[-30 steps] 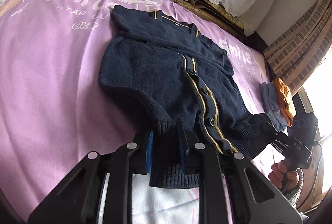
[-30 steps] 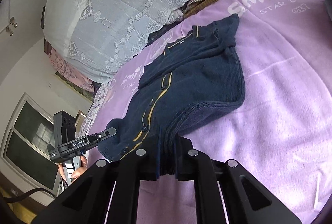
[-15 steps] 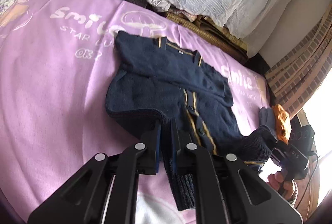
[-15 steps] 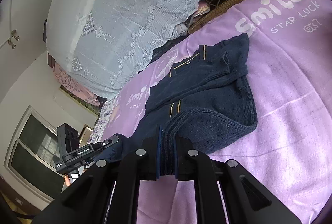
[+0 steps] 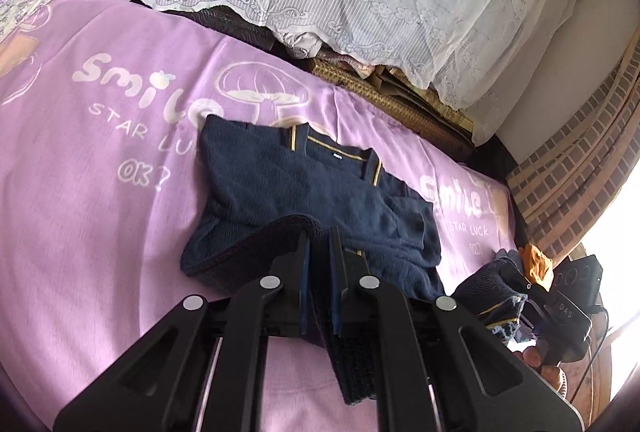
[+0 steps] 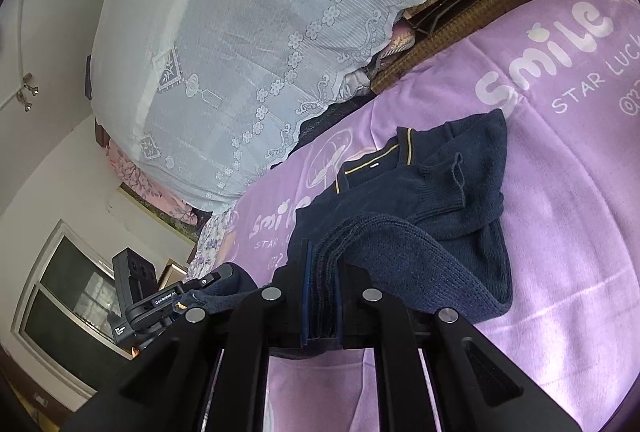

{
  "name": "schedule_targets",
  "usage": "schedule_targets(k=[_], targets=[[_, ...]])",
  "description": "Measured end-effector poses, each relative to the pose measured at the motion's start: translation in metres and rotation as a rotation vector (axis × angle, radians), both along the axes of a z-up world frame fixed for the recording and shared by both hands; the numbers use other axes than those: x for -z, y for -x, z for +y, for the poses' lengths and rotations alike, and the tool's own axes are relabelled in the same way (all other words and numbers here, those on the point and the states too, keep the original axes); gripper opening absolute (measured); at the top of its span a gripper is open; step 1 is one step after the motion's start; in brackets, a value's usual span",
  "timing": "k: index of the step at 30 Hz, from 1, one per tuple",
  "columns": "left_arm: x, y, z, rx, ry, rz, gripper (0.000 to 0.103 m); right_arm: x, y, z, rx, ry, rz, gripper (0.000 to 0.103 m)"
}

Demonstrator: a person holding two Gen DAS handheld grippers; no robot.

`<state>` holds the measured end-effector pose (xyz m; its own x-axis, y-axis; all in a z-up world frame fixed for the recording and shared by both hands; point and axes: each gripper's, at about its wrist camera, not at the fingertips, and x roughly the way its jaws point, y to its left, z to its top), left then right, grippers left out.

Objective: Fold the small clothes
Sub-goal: 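Lift the held hem with both tools and fold it toward the collar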

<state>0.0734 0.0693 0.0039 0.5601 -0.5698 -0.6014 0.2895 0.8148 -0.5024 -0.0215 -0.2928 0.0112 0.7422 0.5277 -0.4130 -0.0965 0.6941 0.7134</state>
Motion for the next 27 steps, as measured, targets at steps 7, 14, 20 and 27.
schedule_targets(k=[7, 14, 20, 27], targets=[[0.000, -0.026, -0.007, -0.009, 0.014, -0.004, 0.007, -0.002, -0.033, -0.002, 0.004, -0.001, -0.005, 0.010], [0.003, -0.052, -0.016, -0.021, 0.019, 0.000, 0.007, 0.006, -0.061, -0.006, 0.017, -0.025, 0.003, 0.010], [0.002, -0.071, -0.021, -0.038, 0.029, -0.016, 0.007, 0.013, -0.089, -0.008, 0.029, -0.039, 0.007, 0.010], [0.012, -0.099, -0.029, -0.072, 0.011, 0.000, 0.007, 0.025, -0.123, -0.012, 0.042, -0.046, 0.020, 0.010]])
